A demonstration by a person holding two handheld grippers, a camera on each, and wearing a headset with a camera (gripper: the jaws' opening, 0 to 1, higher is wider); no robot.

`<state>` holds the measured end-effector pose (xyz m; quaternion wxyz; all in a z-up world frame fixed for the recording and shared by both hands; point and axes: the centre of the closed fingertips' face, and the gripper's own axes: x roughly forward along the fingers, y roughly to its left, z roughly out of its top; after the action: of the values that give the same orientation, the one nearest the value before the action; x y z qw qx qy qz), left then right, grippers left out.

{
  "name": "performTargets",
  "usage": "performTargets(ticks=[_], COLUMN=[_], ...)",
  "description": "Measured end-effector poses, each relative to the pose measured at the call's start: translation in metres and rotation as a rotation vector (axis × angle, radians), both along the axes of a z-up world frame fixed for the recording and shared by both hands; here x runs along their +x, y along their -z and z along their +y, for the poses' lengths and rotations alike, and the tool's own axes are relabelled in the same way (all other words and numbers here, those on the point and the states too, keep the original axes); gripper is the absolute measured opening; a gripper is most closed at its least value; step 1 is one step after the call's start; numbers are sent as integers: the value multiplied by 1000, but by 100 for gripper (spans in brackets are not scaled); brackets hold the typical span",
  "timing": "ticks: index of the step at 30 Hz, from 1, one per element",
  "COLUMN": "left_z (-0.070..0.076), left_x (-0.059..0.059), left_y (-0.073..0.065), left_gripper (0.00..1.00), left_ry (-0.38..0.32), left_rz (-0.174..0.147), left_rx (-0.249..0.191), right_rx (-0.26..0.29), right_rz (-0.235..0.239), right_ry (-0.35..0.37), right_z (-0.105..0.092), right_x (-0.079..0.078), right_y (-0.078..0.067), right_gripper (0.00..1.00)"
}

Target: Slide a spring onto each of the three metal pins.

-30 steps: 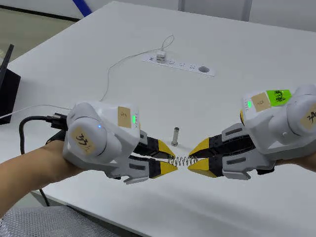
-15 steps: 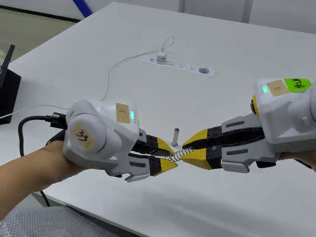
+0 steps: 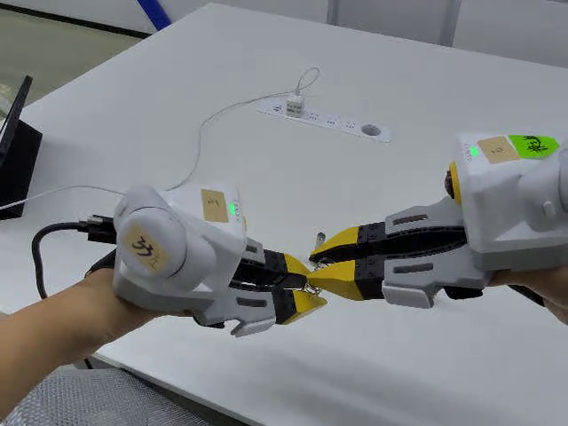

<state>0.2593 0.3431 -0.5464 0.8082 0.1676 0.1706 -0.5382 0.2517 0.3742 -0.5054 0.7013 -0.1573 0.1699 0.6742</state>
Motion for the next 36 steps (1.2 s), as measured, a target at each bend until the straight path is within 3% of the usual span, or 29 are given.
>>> performTargets(ticks=[6,9,15,18,23,33,36], left_z=[5,7,12,13,23,52,61], left_x=[0,4,8,8,13,30,33], left_y=[0,0,0,2,10,14,15], left_gripper=[10,11,13,19,33,52,56], left_ry=[-22,-33,-54,-53,-77,-176,-194], left_rz=[25,6,3,8,-10,-5,-3], left_rx=[-21,-16,-30,-24,1,-2,1], right_rx=[0,-1,-2,-1,7,-16,-25], right_rz=[-3,-16,-19,-20,-22,-44,-68], right_ry=[25,39,58,66,89,190,268], right_z=[6,10,12,14,13,-1,-8], right_x=[2,5,12,16,27,66,88], right_y=[-1,-2,-3,-3,-9,-8,-7], right_gripper=[10,10,10,10,10,10,10])
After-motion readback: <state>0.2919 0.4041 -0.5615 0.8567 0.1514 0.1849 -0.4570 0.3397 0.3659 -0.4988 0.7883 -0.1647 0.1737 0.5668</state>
